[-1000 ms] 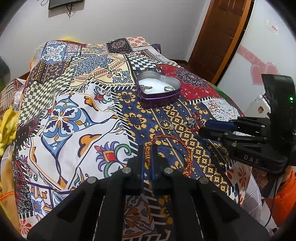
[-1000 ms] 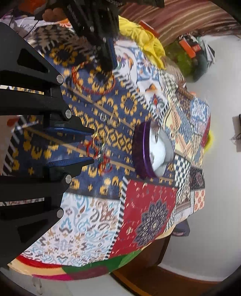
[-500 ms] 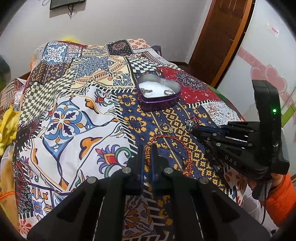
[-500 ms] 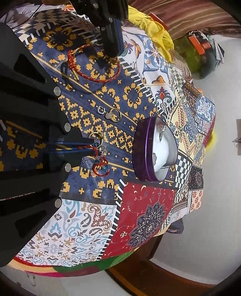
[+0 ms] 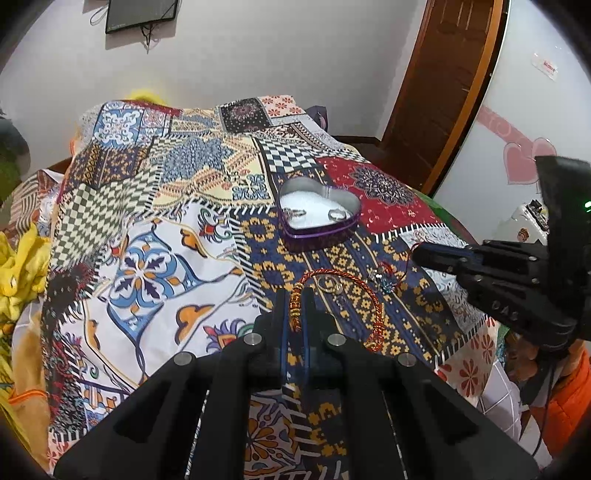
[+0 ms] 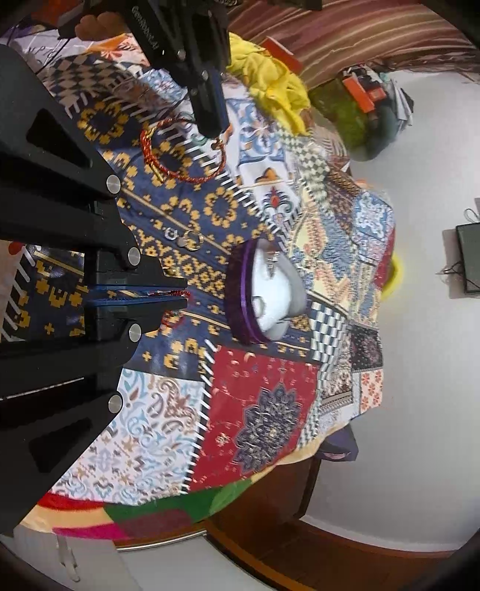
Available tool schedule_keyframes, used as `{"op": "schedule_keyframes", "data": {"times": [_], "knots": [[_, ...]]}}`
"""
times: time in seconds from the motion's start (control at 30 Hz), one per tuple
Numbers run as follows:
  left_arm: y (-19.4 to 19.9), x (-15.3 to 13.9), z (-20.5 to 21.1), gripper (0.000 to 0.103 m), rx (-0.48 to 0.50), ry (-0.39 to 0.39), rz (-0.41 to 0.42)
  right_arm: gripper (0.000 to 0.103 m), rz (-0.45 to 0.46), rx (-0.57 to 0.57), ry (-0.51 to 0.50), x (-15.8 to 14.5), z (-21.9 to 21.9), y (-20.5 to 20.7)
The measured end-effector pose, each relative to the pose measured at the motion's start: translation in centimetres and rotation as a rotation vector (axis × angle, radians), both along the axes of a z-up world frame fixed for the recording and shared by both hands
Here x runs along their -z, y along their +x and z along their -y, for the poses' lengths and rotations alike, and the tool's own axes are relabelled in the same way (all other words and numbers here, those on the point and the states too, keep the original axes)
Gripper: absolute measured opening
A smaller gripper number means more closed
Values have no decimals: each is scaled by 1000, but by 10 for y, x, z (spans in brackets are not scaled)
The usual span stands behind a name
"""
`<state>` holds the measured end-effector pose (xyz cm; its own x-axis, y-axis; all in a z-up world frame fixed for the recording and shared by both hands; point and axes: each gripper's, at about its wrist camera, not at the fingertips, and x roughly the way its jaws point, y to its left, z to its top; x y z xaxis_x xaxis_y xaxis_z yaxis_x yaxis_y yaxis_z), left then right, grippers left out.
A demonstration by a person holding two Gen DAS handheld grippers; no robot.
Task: Organize jewelry
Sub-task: 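Lower both held red pieces into the heart tin and open both tools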
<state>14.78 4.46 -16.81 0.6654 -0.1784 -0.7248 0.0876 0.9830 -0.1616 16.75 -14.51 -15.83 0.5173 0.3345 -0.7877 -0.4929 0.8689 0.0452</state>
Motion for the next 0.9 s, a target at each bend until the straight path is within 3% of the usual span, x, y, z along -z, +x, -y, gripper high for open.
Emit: {"op": "schedule_keyframes", "data": {"times": [0.6,0.9], "knots": [[37,-27,12,4,-9,29,52,2,157,10,84,-66,4,17],[64,-32,18,4,-15,47,69,2,204,-12,113,-78,-7,36]]}}
